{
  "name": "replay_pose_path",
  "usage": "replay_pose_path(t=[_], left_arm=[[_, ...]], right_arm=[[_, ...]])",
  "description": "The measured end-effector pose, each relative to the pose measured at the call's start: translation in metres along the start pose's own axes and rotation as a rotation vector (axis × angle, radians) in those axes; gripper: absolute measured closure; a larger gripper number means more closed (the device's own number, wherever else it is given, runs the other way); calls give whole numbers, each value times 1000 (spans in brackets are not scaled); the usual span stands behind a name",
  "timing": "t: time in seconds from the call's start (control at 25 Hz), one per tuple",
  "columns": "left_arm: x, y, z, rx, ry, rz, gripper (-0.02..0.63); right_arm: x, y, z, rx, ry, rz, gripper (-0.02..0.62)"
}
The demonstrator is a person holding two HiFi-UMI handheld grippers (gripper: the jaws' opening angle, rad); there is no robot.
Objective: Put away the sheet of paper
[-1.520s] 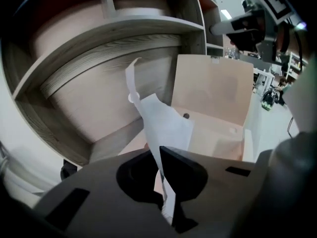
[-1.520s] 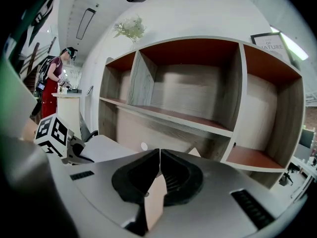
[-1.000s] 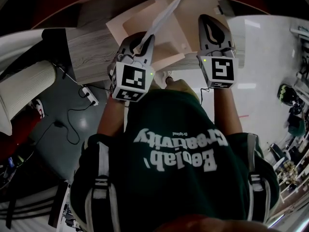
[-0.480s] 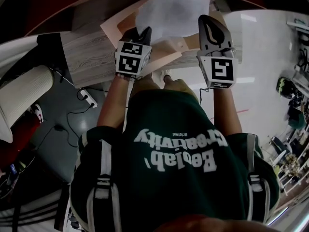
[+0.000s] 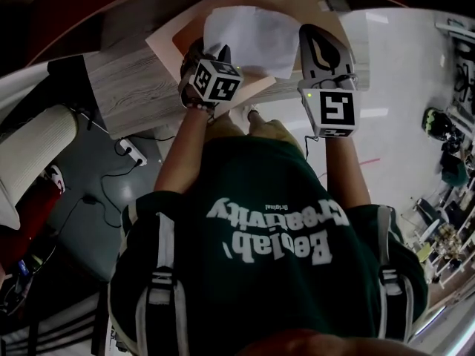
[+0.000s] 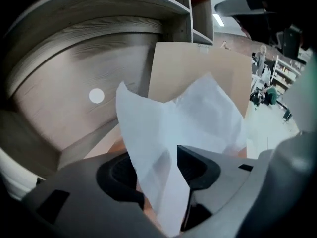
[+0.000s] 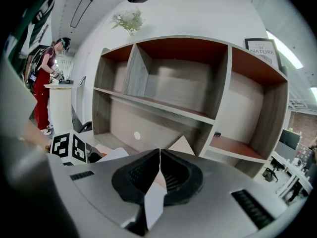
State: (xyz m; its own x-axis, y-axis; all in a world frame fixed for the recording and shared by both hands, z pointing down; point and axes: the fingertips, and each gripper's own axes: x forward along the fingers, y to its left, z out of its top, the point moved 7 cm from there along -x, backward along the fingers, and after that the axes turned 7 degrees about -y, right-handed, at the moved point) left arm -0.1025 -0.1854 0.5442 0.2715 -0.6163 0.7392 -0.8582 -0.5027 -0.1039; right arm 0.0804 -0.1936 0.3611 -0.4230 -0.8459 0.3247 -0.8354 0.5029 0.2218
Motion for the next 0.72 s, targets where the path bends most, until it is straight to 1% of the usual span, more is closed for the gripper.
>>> replay_pose_path(t=[0.04,0.12,0.24,0.4,0.48,0.52,0.64,0.68,0.72], left_arm=[[0,1,0,36,2,28,353],[-4,5,-1,102,0,79,321],[-12,9,-2,171,-8,128,297],[-21,16,-5,225,-20,168,287],[-20,15,-5,260,-32,161,287],[-17,11,-5,280,-39,144,287],[-3,-5,-2,337,-59,58,294],[3,-10,-1,352,-65,39,315],[10,-15,1,365,-72,31,394]], right_arm=[[0,1,-1,0,3,2,560],[0,4,-1,-2,8,8,560],[-1,8,-1,-3,7,15,560],[0,11,1,-3,1,16,560],[0,11,0,-1,3,13,560],[0,11,-1,-1,6,10,560],[-4,10,-3,-2,19,-1,560],[-5,9,-4,-1,22,-6,560],[-6,7,-5,1,26,-13,560]])
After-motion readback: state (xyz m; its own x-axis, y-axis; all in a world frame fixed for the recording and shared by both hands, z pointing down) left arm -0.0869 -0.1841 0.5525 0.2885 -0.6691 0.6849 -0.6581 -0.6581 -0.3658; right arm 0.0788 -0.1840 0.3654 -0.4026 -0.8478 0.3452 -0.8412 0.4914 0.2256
